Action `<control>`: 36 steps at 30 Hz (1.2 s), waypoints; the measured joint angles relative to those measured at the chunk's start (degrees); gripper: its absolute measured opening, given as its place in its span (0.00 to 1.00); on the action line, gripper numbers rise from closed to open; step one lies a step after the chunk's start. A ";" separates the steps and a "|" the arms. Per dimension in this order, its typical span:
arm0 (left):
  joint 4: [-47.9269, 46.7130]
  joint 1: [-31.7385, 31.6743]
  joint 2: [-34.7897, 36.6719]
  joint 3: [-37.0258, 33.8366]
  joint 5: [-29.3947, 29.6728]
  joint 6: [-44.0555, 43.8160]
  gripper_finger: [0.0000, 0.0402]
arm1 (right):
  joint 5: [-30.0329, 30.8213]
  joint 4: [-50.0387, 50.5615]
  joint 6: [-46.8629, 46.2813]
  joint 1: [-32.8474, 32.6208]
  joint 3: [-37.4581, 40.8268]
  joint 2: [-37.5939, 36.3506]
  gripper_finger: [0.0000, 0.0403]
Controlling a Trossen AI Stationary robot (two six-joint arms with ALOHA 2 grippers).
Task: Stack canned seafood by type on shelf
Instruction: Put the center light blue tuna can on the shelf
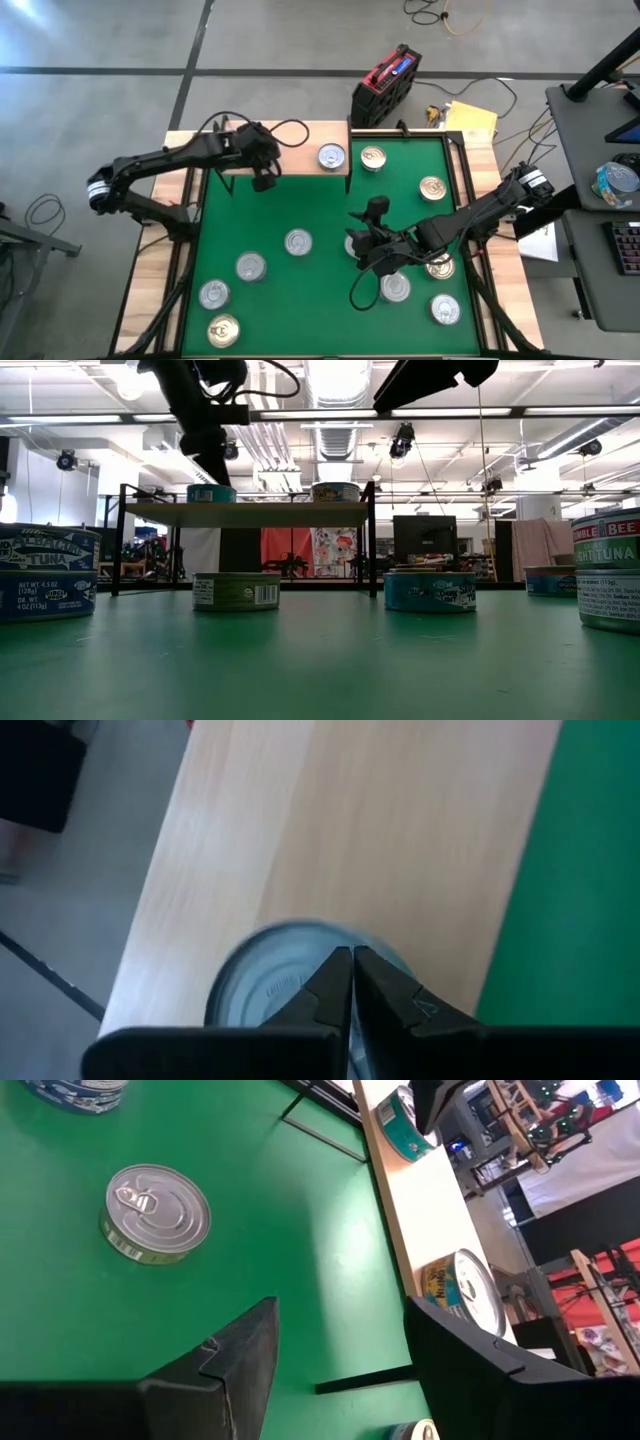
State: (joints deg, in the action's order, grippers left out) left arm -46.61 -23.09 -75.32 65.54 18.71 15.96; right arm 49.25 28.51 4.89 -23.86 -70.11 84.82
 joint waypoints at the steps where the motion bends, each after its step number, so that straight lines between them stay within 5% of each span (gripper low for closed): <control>1: -0.74 0.00 0.52 0.00 -0.25 -0.01 0.00 | -0.02 0.02 0.02 0.00 0.00 0.00 0.51; 9: -6.87 0.04 3.96 0.00 -0.23 -3.37 0.00 | 0.00 -0.02 0.00 0.00 0.00 0.00 0.51; 14: -2.19 0.04 5.42 0.00 -0.84 -3.13 0.00 | 0.00 -0.04 0.00 0.00 0.00 0.00 0.51; 27: -0.53 -0.33 -0.53 -0.02 -0.98 -1.27 0.00 | 0.00 -0.04 -0.35 0.00 0.00 0.00 0.51; 36: -5.94 -0.10 1.75 0.09 -1.21 -3.22 0.00 | -0.28 0.09 -0.44 0.00 0.00 0.00 0.51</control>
State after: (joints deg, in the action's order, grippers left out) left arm -52.55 -23.19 -73.57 65.63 17.50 12.74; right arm 48.97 28.60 4.45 -23.86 -70.11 84.82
